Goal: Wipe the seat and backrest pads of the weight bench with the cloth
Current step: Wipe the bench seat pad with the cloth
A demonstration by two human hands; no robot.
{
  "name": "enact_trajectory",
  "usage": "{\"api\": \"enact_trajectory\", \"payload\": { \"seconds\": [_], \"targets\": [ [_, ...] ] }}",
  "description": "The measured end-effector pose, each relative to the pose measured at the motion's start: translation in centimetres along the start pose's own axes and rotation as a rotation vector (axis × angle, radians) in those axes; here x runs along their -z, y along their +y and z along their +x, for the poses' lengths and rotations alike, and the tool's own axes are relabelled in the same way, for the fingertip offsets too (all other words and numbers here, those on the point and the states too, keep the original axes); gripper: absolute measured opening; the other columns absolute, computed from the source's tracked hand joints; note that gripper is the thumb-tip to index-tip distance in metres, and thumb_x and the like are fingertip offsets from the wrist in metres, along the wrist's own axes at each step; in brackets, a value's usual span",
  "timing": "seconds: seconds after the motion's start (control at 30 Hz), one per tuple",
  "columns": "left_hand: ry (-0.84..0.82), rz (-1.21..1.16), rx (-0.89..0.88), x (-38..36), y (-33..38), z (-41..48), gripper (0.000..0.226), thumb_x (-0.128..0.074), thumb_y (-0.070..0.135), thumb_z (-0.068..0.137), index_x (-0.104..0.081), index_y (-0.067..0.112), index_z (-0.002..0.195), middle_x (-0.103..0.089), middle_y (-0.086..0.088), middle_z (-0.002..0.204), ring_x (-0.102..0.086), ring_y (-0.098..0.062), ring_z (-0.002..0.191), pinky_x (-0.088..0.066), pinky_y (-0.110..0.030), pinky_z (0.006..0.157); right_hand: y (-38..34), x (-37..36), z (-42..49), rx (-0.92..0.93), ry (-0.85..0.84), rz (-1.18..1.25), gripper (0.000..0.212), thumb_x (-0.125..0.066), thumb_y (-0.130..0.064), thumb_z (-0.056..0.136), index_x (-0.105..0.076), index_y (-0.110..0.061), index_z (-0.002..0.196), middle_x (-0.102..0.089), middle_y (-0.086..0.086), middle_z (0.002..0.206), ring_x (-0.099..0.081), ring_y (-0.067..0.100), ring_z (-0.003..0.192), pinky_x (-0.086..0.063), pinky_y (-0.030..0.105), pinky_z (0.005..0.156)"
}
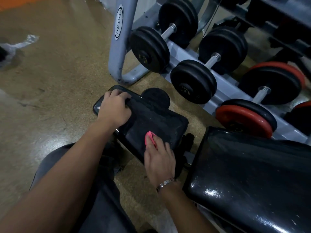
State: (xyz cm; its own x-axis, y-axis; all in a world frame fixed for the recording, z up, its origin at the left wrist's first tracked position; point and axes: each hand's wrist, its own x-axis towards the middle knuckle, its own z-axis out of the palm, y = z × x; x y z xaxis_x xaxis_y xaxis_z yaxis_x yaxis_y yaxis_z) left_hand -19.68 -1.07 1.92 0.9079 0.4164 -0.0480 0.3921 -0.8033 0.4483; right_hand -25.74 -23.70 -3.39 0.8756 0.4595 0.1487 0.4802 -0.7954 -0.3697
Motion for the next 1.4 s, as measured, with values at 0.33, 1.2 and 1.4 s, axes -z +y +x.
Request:
{"api": "enact_trajectory", "payload": {
  "seconds": [0.33,1.2,1.4],
  "targets": [
    [-0.001,0.008,-0.002,-0.2,-0.1,-0.1,0.060,-0.042,0.027,0.073,-0.067,0.017,0.126,-0.058,-0.015,0.133,-0.046,-0.045,0.126,-0.035,-0.045,0.111,1.0,-0.1,-1.3,-0.081,0.036,0.055,0.046,-0.047,-0.030,0.096,-0.056,-0.027,0.142,-0.059,-0.005,0.134,-0.059,0.021,0.097,-0.056,0.040,0.078],
    [0.010,0.013,0.017,0.3,0.0,0.2,0.061,-0.042,0.023,0.072,-0.066,0.017,0.129,-0.058,-0.015,0.133,-0.046,-0.046,0.122,-0.036,-0.047,0.108,0.6,-0.3,-4.3,-0.405,0.106,0.158,0.047,-0.043,-0.040,0.100,-0.046,-0.039,0.147,-0.049,-0.007,0.135,-0.055,0.017,0.104,-0.055,0.037,0.085],
    [-0.019,0.038,-0.004,0.1,-0.5,0.3,0.068,-0.037,0.028,0.066,-0.066,0.018,0.127,-0.059,-0.016,0.131,-0.048,-0.046,0.120,-0.036,-0.048,0.108,-0.9,-0.8,-3.5,-0.527,0.118,0.147,0.053,-0.036,-0.042,0.101,-0.045,-0.024,0.151,-0.043,0.002,0.139,-0.050,0.023,0.110,-0.052,0.039,0.091]
  ]
}}
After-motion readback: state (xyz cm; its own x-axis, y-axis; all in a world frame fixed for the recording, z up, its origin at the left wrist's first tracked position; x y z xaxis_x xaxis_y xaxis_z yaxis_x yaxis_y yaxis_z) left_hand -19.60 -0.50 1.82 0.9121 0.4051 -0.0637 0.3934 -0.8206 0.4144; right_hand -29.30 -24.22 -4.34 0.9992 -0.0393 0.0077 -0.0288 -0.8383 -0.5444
